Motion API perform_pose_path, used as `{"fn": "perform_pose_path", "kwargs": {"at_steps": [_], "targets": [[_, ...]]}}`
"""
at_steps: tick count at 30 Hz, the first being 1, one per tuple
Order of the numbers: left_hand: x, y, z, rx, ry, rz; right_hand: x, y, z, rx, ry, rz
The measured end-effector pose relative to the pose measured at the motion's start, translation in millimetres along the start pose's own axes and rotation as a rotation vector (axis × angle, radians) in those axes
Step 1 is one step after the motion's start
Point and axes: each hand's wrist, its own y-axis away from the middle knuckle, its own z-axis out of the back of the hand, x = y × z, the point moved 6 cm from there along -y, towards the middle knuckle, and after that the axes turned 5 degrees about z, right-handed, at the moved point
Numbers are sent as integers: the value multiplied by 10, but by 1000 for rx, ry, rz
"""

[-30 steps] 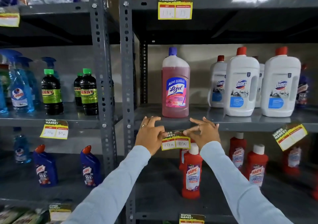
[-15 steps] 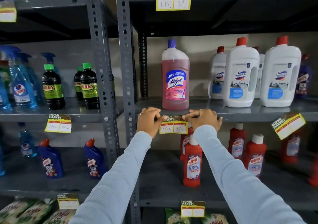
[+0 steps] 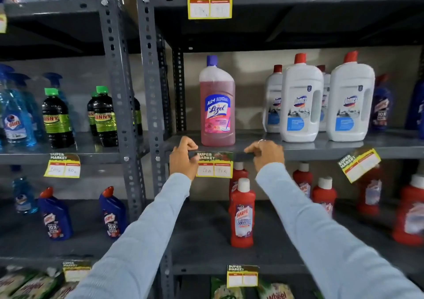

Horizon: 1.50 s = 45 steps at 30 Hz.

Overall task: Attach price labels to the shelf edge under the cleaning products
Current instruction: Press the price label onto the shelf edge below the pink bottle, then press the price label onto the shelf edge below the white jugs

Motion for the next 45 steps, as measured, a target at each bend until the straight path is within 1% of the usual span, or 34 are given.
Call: {"fn": "perform_pose_path", "kwargs": {"at_steps": [2, 4, 5, 7, 9, 10, 12, 14, 15, 18, 21, 25, 30, 32, 34, 36, 38, 39, 42, 43, 45], "targets": [[-15, 95, -20, 24, -6, 20, -280, 39, 287, -41, -41, 47], [-109, 227, -104, 11, -70, -19, -608, 101, 590, -126, -49, 104], [-228, 310, -193, -5, -118, -78, -790, 112, 746, -168, -50, 119], [-585, 502, -474, -27, -176, -262, -1157, 73, 1005, -200, -24, 138], [-963, 691, -870, 4, -196, -438, -1491, -28, 1205, -173, 5, 112], [-1141, 777, -1119, 36, -209, -494, -1669, -88, 1295, -135, 21, 78], [-1463, 908, -1627, 121, -258, -537, -1997, -182, 1438, -30, 54, 38], [-1660, 991, -2078, 196, -353, -529, -2252, -222, 1527, 92, 48, 25], [-1735, 1017, -2276, 207, -394, -509, -2352, -239, 1565, 150, 33, 29], [-1914, 1041, -2676, 202, -414, -405, -2494, -308, 1604, 260, 7, 86], [-2081, 1046, -2896, 168, -442, -322, -2507, -392, 1574, 325, 95, 139], [-2183, 1029, -2976, 82, -451, -209, -2527, -428, 1557, 305, 238, 205], [-2204, 1039, -2958, 48, -407, -159, -2551, -473, 1601, 292, 287, 198], [-2228, 1036, -2945, 59, -384, -137, -2581, -464, 1628, 283, 211, 183], [-2244, 1040, -2914, 62, -380, -135, -2639, -433, 1645, 294, 69, 150], [-2243, 1058, -2880, 53, -367, -165, -2729, -409, 1647, 338, -109, 118], [-2238, 1097, -2855, 42, -364, -216, -2798, -348, 1610, 367, -175, 125], [-2234, 1123, -2856, 39, -392, -241, -2826, -308, 1570, 355, -131, 153], [-2233, 1144, -2886, 40, -509, -271, -2829, -204, 1433, 225, 152, 321], [-2238, 1120, -2877, 38, -516, -262, -2829, -200, 1412, 194, 169, 339], [-2255, 1035, -2828, 42, -479, -233, -2869, -280, 1449, 166, 39, 298]]}}
